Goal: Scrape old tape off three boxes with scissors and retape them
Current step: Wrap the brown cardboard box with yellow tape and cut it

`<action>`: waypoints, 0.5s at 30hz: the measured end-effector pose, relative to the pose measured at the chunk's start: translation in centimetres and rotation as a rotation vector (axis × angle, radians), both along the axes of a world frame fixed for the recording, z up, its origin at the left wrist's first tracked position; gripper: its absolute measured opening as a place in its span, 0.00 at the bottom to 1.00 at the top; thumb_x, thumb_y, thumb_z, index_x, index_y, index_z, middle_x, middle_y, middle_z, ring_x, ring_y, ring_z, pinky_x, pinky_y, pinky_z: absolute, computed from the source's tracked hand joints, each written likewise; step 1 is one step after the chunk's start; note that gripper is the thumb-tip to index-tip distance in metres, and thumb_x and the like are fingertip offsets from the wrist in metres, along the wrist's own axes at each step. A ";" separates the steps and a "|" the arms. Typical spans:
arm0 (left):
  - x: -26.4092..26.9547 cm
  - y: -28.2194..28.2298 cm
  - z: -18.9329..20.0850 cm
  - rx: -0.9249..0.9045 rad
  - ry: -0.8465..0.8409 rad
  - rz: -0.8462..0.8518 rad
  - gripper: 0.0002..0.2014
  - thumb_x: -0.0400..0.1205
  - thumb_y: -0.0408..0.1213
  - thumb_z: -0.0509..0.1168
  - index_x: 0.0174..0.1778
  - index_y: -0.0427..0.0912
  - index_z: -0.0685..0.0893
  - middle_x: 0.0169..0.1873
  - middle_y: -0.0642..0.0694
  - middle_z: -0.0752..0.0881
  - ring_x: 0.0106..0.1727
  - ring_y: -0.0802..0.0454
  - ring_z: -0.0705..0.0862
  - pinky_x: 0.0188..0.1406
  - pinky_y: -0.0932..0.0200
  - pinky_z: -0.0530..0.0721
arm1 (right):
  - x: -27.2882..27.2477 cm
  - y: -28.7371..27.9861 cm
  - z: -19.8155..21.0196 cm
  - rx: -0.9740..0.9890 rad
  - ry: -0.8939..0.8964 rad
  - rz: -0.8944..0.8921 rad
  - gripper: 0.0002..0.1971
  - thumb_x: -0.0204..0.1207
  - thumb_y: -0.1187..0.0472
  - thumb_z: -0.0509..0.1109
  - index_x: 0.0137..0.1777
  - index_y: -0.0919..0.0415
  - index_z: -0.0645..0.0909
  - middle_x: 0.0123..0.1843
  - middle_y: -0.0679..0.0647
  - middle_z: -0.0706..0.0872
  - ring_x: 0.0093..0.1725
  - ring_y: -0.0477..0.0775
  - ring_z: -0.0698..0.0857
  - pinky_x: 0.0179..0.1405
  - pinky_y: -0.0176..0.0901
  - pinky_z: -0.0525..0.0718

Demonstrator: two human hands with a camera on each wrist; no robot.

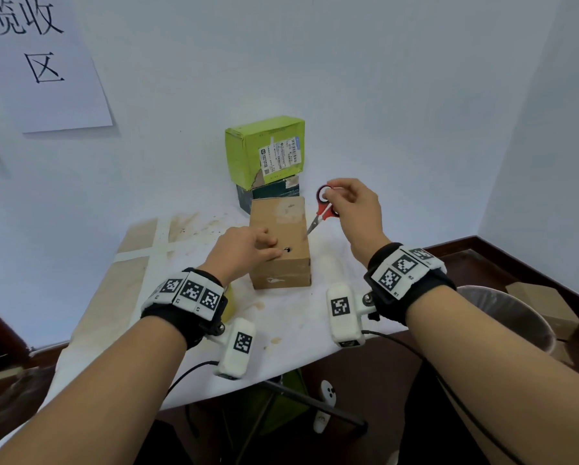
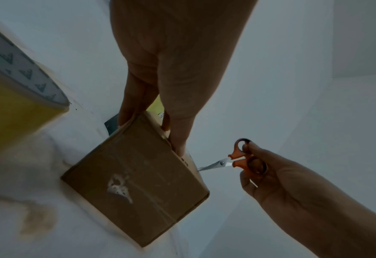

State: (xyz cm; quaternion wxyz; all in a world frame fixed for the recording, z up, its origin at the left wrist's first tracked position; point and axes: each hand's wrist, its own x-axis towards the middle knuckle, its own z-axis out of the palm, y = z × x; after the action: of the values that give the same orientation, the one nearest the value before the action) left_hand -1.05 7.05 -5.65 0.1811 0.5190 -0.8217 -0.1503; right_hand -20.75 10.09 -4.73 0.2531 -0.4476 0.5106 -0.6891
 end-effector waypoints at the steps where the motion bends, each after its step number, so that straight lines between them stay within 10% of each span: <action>1: 0.1 0.0 -0.1 0.000 0.007 -0.003 0.18 0.78 0.51 0.71 0.63 0.52 0.86 0.73 0.52 0.77 0.69 0.51 0.79 0.70 0.54 0.74 | 0.4 0.0 0.0 -0.011 0.051 0.012 0.05 0.77 0.66 0.69 0.50 0.57 0.83 0.42 0.54 0.88 0.42 0.58 0.88 0.45 0.47 0.88; 9: 0.9 -0.3 -1.4 -0.083 0.066 -0.093 0.14 0.81 0.44 0.69 0.61 0.46 0.82 0.72 0.51 0.73 0.70 0.52 0.74 0.61 0.61 0.71 | 2.5 0.5 1.3 0.004 0.482 0.043 0.08 0.78 0.61 0.70 0.54 0.58 0.87 0.41 0.51 0.86 0.41 0.51 0.83 0.50 0.44 0.82; 15: 1.5 -0.4 -0.9 0.094 -0.001 -0.158 0.30 0.83 0.46 0.66 0.81 0.53 0.66 0.85 0.53 0.51 0.83 0.52 0.57 0.78 0.58 0.59 | 2.7 0.6 1.4 0.054 0.655 -0.053 0.11 0.81 0.54 0.65 0.51 0.59 0.86 0.47 0.54 0.88 0.48 0.55 0.83 0.53 0.54 0.81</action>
State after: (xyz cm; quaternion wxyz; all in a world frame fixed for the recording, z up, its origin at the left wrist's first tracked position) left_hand 0.42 6.60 -6.56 0.1436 0.4607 -0.8522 -0.2024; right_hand -18.08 10.73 -3.29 0.0691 -0.6250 0.5945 -0.5012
